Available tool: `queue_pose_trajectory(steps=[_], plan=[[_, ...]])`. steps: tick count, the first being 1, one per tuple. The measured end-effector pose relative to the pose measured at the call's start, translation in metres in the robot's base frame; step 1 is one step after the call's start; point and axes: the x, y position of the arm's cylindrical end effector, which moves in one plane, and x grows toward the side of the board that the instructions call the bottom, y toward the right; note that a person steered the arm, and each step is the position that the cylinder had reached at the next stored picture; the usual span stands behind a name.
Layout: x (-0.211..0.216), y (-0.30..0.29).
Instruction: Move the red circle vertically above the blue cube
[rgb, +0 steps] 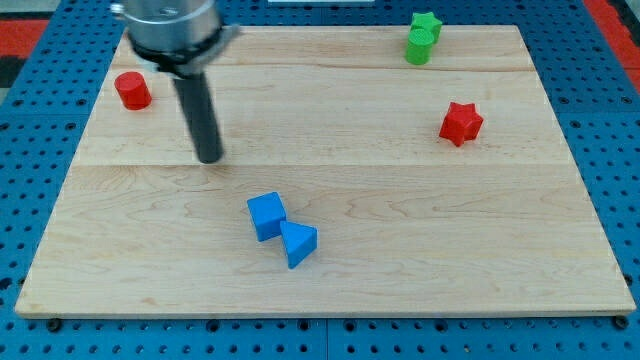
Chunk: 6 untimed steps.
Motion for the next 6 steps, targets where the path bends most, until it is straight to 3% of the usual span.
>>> queue_pose_trajectory(steps=[2,3,5,6], plan=[[-0.068,-0.110],[-0.098,-0.130],[-0.107,-0.034],[-0.076,-0.046]])
